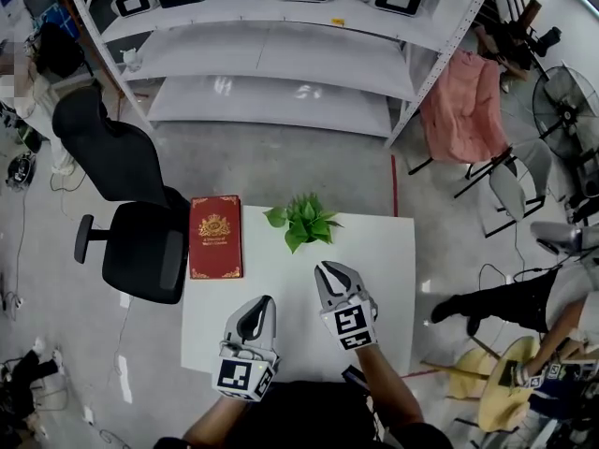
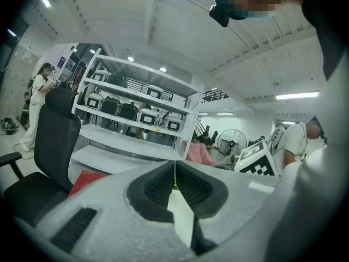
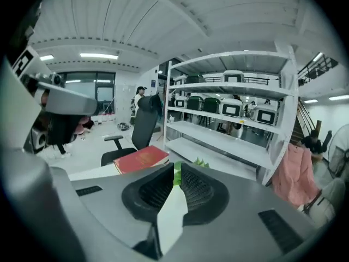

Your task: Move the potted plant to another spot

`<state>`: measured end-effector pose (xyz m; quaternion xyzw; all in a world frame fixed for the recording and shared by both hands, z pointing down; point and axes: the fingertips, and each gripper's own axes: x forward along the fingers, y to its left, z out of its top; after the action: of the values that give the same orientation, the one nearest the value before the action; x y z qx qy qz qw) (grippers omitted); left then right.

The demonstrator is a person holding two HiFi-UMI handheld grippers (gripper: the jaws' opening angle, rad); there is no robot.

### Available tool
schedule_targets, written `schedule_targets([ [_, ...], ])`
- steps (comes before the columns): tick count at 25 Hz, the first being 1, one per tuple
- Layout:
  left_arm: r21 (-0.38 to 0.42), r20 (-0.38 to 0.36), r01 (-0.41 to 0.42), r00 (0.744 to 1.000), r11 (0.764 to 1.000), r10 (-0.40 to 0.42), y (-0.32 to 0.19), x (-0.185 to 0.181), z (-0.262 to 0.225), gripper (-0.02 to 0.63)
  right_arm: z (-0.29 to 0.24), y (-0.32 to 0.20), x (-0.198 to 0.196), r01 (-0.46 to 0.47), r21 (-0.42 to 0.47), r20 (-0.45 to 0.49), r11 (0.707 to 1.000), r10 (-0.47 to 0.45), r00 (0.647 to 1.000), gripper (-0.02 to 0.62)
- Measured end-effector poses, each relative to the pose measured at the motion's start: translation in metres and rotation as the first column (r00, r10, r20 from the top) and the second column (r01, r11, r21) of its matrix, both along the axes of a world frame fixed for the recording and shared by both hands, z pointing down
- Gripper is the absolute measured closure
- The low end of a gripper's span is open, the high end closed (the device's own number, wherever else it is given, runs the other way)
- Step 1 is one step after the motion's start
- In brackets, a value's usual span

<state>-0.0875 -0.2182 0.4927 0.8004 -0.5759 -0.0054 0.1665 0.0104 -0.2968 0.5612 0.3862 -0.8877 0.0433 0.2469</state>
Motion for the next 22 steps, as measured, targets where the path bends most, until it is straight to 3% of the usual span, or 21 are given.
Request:
schedule_targets([
  [4, -0.018, 0.000, -0.002, 1.000, 1.000, 0.002, -0.010, -0.001, 0.008, 0.583, 0.030, -0.015, -0.006, 0.090, -0.017, -0.163, 0.996, -0.092, 0.982, 0.583],
  [10, -0.041, -0.002, -0.009, 1.000, 0.999, 0.009, -0.022, 0.001, 0.020, 0.583, 0.076, -0.031, -0.014, 0.189, -0.062, -0.338, 0.980, -0.199, 0.920, 0.583],
  [17, -0.058, 0.003, -0.015, 1.000, 0.998, 0.015, -0.032, 0.002, 0.029, 0.583, 0.120, -0.049, -0.016, 0.277, -0.081, -0.527, 0.957, -0.278, 0.803, 0.583],
  [22, -0.077, 0.007, -0.017, 1.000, 0.997, 0.018, -0.036, 0.004, 0.037, 0.583, 0.144, -0.060, -0.016, 0.316, -0.109, -0.613, 0.942, -0.314, 0.725, 0.581],
])
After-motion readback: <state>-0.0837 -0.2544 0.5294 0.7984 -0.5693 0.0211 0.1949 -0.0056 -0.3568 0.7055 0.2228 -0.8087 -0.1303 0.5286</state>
